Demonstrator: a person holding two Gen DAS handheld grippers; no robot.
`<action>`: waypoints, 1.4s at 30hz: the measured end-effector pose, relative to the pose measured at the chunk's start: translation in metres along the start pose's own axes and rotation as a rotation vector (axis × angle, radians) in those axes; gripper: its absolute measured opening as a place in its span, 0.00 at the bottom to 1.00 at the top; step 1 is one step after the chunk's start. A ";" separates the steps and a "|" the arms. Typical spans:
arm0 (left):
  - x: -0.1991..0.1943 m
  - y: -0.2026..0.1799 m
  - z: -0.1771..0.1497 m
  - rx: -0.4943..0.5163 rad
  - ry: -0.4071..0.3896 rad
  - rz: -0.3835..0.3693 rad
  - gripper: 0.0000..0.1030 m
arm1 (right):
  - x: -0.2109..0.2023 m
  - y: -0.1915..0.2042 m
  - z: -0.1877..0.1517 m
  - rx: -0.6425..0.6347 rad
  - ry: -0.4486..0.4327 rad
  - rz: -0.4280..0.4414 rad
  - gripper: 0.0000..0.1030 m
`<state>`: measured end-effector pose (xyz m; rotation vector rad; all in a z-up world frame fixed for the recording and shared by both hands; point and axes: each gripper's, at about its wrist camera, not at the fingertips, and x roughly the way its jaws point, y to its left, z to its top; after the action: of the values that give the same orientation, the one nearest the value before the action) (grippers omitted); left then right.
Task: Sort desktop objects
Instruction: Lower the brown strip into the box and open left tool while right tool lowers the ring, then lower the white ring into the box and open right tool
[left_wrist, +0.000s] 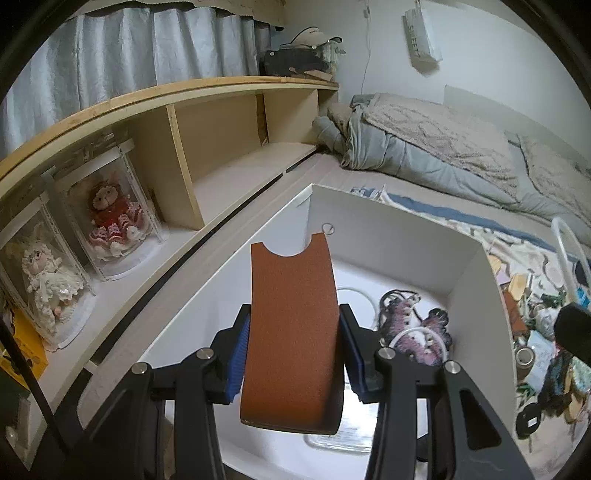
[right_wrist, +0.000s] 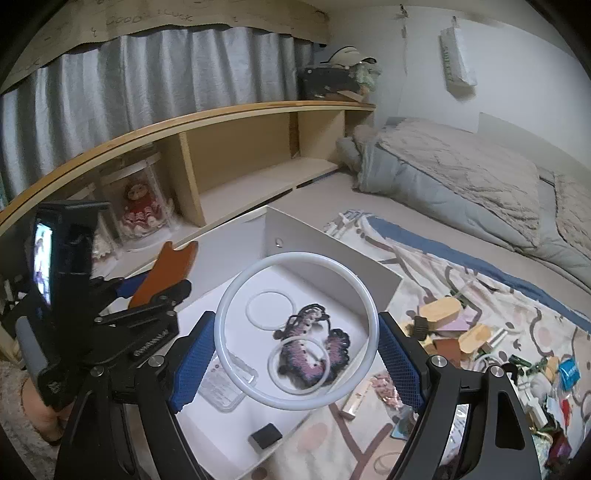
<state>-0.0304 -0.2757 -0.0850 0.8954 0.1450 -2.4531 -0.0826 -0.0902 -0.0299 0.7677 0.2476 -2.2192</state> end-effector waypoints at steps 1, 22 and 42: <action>0.001 0.000 -0.001 0.005 0.003 0.003 0.43 | 0.001 0.002 0.000 -0.007 0.000 0.004 0.82; 0.027 0.016 -0.012 0.015 0.116 0.015 0.43 | 0.036 0.014 -0.009 -0.045 0.041 0.017 0.82; 0.031 0.008 -0.018 0.073 0.118 0.018 0.62 | 0.069 0.026 -0.020 -0.090 0.115 0.045 0.82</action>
<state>-0.0365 -0.2915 -0.1176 1.0696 0.0885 -2.4025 -0.0917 -0.1420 -0.0855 0.8446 0.3813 -2.1092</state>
